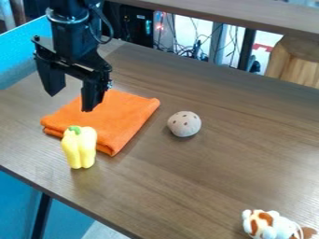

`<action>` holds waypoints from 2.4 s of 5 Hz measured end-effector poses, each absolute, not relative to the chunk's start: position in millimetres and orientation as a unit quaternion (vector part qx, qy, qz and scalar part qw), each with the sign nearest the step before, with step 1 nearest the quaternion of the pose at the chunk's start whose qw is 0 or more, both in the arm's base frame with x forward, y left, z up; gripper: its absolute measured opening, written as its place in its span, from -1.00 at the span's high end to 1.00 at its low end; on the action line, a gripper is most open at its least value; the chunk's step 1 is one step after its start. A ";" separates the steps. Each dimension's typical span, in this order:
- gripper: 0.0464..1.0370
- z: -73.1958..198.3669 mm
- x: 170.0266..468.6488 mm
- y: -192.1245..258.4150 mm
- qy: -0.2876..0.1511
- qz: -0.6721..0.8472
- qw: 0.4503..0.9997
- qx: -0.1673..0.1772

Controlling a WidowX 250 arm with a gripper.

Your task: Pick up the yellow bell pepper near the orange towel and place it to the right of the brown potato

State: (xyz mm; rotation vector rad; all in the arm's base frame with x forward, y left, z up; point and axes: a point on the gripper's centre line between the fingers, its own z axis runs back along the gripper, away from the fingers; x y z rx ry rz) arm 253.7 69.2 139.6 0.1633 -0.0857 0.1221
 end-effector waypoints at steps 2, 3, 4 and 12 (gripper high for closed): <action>-0.93 126.2 251.0 66.1 -0.029 0.054 0.996 0.072; -0.93 118.0 250.9 65.6 -0.016 0.054 0.996 0.070; -0.93 106.3 252.1 66.8 0.003 0.057 0.996 0.071; 0.85 112.0 261.6 62.6 0.006 0.095 0.994 0.053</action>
